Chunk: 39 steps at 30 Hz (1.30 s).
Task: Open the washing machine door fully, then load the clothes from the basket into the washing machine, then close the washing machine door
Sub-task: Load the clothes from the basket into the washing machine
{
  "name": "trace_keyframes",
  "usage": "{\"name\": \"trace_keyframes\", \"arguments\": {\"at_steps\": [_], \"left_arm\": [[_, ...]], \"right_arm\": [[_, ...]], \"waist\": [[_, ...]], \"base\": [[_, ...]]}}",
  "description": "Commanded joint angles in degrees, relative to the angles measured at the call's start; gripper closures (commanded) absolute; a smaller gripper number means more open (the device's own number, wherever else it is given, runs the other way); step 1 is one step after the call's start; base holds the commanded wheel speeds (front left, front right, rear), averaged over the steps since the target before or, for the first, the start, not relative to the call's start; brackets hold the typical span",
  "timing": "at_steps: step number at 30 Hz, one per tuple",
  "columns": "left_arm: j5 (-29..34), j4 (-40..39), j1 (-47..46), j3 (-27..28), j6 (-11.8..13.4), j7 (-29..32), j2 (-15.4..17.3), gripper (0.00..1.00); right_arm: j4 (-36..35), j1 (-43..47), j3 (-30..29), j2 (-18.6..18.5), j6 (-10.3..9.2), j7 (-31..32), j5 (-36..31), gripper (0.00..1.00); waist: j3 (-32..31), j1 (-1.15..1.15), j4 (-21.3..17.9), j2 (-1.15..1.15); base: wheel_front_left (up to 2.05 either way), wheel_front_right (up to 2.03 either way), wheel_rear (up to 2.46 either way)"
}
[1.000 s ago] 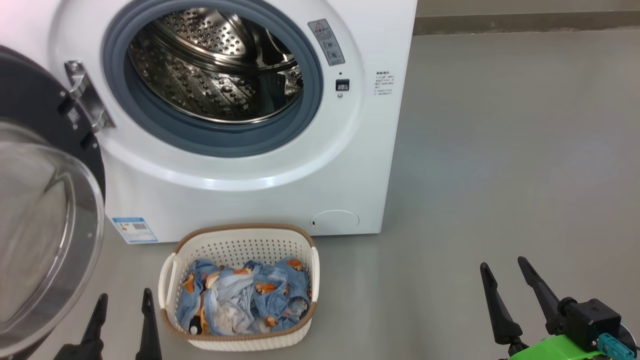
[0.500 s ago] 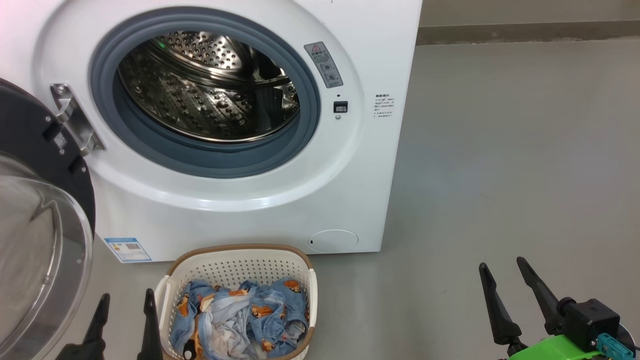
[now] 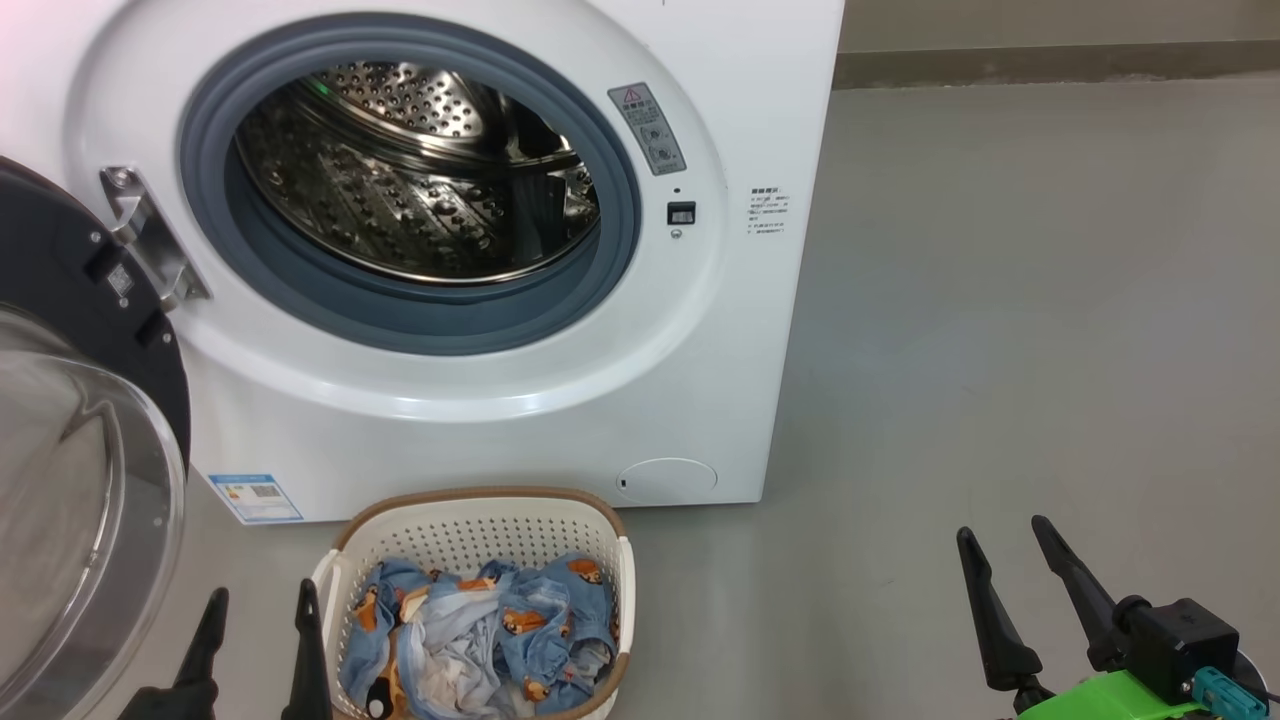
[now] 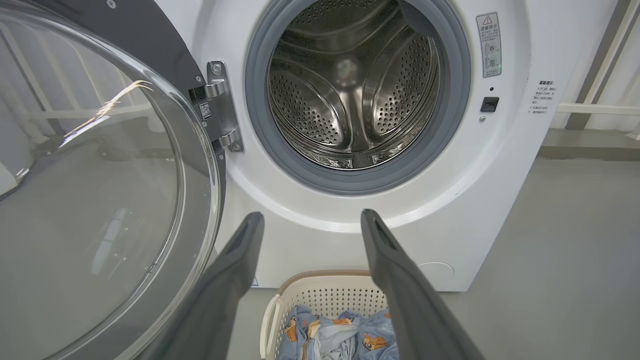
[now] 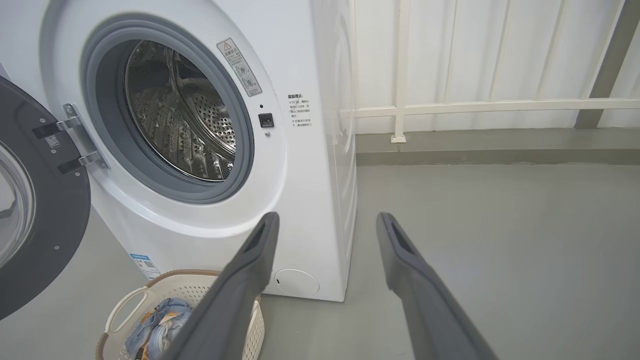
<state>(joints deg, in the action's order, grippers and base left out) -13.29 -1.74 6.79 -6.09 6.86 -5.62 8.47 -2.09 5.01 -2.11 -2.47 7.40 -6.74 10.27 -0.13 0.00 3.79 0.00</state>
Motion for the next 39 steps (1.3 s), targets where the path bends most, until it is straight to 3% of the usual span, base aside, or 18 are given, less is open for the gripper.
{"name": "trace_keyframes", "arguments": {"at_steps": [1, 7, 13, 21, 27, 39], "left_arm": [[-0.48, -1.17, -2.30, 1.70, -0.10, -0.09, 0.80, 0.00], [-1.61, 1.36, -3.49, 0.51, -1.21, 0.11, 0.22, 0.00], [-1.70, 9.61, -7.35, -3.28, -3.89, 1.51, -0.72, 0.00], [-2.49, 23.20, -15.54, -8.09, -8.10, 2.48, -2.98, 0.00], [-4.99, 38.14, -24.73, -9.69, -11.05, 1.18, -4.51, 0.00], [-12.51, 61.18, -41.21, -13.69, -14.01, -0.94, -5.56, 0.00]], "right_arm": [[-1.36, -0.84, 1.73, -0.41, 0.09, -0.56, 0.17, 0.00], [-1.81, -1.60, 2.35, -0.41, 0.09, -0.47, 0.03, 0.00], [-2.56, -3.30, 2.79, -0.41, 0.09, -0.45, -0.39, 0.00], [-3.54, -6.18, 3.88, -0.41, 0.09, -0.34, -1.03, 0.00], [-4.47, -9.17, 5.17, -0.41, 0.09, -0.20, -1.63, 0.00], [-5.19, -15.83, 8.35, -0.41, 0.09, -1.29, -1.72, 0.00]], "waist": [[0.29, 0.00, 0.08, 0.00], [2.23, 0.00, 0.12, 0.00], [5.64, 0.00, -0.08, 0.00], [10.91, 0.00, -0.97, 0.00], [15.97, 0.00, -2.34, 0.00], [27.07, 0.00, -7.16, 0.00]], "base": [[0.00, 0.00, 0.00], [0.00, 0.00, 0.00], [0.00, 0.00, 0.00], [0.00, 0.00, 0.00], [0.00, 0.00, 0.00], [0.00, 0.00, 0.00]]}}
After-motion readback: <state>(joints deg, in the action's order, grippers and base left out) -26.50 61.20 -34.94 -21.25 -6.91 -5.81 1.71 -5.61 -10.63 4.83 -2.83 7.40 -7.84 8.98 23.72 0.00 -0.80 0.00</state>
